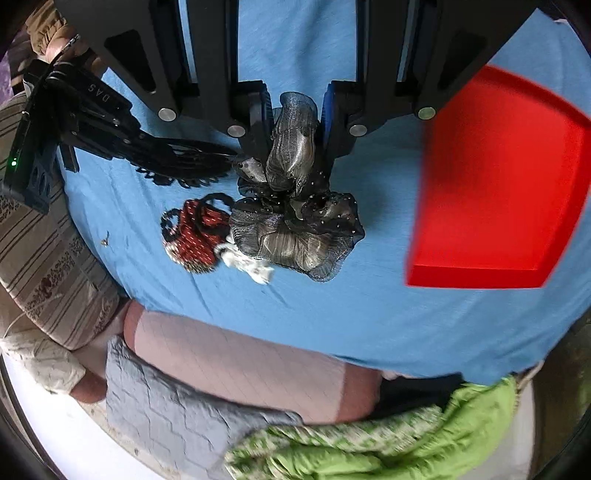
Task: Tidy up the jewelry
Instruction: 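Carry grey scrunchie into red tray with left tool while right tool drops claw clip there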
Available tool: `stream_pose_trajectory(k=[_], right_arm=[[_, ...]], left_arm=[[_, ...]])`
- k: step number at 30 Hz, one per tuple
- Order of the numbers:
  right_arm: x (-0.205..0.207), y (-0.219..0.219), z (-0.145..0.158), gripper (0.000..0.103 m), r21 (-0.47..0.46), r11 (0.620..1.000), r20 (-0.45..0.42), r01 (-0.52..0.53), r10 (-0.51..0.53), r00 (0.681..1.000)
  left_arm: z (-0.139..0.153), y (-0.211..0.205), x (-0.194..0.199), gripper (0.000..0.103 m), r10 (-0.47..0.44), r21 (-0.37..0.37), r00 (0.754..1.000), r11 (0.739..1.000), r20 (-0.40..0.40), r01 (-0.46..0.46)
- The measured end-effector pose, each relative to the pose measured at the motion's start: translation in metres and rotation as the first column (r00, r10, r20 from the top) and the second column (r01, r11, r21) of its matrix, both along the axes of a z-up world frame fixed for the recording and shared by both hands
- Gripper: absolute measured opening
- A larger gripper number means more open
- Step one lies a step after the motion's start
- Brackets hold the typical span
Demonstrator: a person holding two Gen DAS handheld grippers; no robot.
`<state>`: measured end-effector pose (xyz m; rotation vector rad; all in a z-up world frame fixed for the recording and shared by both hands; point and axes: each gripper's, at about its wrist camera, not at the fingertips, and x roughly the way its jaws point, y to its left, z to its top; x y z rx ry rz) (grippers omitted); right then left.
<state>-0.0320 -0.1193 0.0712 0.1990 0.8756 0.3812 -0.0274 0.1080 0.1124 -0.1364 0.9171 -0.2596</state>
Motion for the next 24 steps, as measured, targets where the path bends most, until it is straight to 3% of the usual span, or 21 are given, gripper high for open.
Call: stream_pose_trajectory(k=[10, 19, 24], right_arm=[[-0.023, 0.041, 0.034, 0.021, 0.064, 0.998, 0.027, 0.005, -0.007, 1.000], [0.004, 0.120, 0.070, 0.022, 0.036, 0.998, 0.034, -0.057, 0.056, 0.998], [0.039, 0.170, 0.068, 0.022, 0.027, 0.997, 0.012, -0.074, 0.074, 0.997]], left_arm=[[0.026, 0.105, -0.022, 0.020, 0.185, 0.047, 0.981, 0.981, 0.053, -0.187], [0.002, 0.169, 0.027, 0.020, 0.290, 0.084, 0.956, 0.952, 0.047, -0.293], [-0.017, 0.200, 0.060, 0.020, 0.328, 0.083, 0.945, 0.941, 0.016, -0.328]])
